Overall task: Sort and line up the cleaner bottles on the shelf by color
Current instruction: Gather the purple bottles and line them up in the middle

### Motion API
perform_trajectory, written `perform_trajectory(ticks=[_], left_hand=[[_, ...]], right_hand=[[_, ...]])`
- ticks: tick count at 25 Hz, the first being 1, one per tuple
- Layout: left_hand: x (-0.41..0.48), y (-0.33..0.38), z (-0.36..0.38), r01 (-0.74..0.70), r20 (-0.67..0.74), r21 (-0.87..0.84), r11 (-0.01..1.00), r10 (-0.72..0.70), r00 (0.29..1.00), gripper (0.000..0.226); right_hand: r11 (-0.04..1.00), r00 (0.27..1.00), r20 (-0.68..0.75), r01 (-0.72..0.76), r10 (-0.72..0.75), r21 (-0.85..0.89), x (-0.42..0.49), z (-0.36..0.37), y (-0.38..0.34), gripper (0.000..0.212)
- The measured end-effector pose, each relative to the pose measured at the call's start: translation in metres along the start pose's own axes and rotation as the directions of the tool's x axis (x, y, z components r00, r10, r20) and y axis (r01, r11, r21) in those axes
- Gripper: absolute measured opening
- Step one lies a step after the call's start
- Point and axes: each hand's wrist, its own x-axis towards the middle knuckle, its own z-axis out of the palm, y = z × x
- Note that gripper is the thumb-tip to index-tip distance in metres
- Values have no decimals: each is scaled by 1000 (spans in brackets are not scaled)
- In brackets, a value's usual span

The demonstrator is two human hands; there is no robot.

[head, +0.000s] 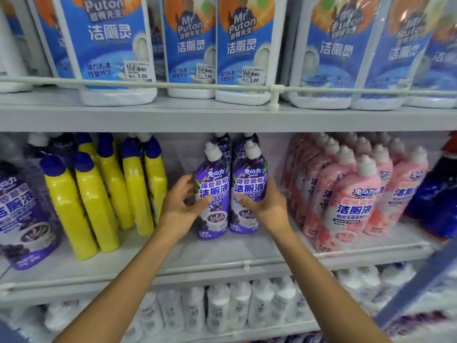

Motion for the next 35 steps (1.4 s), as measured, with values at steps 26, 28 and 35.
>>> perform_trajectory(ticks=[26, 28, 35], left_hand=[[46, -54, 41, 124, -67, 176, 976, -114, 991, 49], [49, -58, 44, 138, -97, 180, 974, -122, 988, 46], [56, -68, 52, 158, -146, 189, 969, -132, 980, 44]], right_hand=[[995, 995, -19, -99, 99, 18, 51, 27, 73, 68], [995, 996, -28, -88, 89, 39, 55, 29, 74, 66], [991, 995, 27, -101, 99, 85, 67, 31, 77, 68]])
